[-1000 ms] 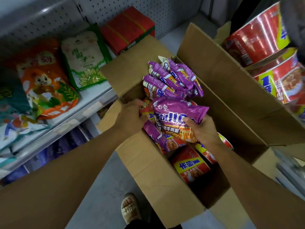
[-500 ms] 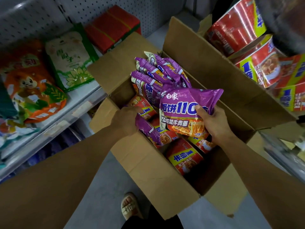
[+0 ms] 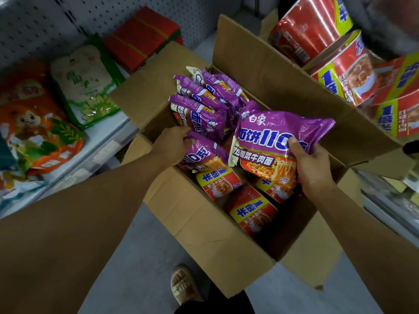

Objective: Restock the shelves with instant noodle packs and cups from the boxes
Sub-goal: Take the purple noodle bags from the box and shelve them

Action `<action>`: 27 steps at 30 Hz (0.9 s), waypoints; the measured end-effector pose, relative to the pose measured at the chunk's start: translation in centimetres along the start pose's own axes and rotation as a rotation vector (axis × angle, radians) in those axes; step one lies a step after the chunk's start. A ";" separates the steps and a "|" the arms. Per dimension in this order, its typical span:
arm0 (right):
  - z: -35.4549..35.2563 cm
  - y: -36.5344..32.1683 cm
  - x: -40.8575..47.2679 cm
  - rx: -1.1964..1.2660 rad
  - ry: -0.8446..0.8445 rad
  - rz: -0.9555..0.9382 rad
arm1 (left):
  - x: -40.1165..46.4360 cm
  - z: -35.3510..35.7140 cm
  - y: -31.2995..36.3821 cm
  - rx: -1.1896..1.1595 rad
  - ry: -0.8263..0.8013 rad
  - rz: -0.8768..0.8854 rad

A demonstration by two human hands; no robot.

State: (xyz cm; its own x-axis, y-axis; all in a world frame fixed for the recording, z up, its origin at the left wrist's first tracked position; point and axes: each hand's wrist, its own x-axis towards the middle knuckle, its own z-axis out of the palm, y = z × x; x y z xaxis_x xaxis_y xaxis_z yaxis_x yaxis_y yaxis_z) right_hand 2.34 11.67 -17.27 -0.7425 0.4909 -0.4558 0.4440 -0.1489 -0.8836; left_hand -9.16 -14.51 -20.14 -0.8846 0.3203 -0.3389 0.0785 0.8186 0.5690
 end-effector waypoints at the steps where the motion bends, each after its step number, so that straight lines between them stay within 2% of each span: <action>1: -0.1 -0.3 -0.2 -0.005 0.010 -0.007 | -0.2 -0.3 0.4 -0.024 0.013 0.001; 7: -0.9 -3.2 -1.8 0.021 0.080 -0.047 | -0.8 -3.5 2.7 -0.115 0.140 -0.002; 12: -1.3 -5.5 -2.7 0.016 0.103 -0.068 | -0.5 -6.7 5.5 -0.177 0.134 0.033; 17: -1.2 -6.6 -2.7 0.037 0.080 -0.049 | 1.4 -9.3 8.7 0.023 0.083 0.113; 23: -1.1 -8.3 -1.4 0.095 0.039 -0.045 | 4.8 -11.6 11.9 0.470 0.059 0.172; 27: -0.7 -8.5 0.1 0.114 0.029 -0.035 | 8.2 -11.6 12.2 0.500 0.051 0.193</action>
State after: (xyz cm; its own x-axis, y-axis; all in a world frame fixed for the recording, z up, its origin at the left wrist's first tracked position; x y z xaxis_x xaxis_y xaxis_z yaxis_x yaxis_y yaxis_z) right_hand -1.11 13.57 -9.76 -0.7411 0.5218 -0.4224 0.3565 -0.2272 -0.9063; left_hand -20.78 -7.39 -7.26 -0.8525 0.4744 -0.2195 0.4405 0.8781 0.1870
